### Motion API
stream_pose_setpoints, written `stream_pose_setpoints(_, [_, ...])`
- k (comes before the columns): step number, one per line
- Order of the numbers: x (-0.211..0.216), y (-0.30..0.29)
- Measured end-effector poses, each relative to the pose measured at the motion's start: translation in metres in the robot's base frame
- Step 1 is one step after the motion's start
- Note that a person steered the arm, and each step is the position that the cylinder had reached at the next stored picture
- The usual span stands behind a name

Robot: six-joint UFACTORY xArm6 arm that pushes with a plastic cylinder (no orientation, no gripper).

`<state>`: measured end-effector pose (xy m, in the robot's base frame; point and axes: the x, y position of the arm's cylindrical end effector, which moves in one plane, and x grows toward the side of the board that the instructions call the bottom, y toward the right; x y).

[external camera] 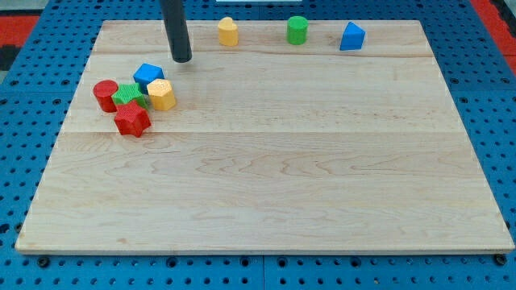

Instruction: Keep the blue cube at the bottom of the yellow heart

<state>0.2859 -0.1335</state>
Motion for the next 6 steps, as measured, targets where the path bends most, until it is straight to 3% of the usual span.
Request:
stream_pose_setpoints(1, [-0.020, -0.004])
stream_pose_setpoints(3, [-0.007, -0.075])
stream_pose_setpoints(4, [0.041, -0.096])
stream_pose_setpoints(5, [0.057, -0.022])
stream_pose_setpoints(6, [0.045, 0.046])
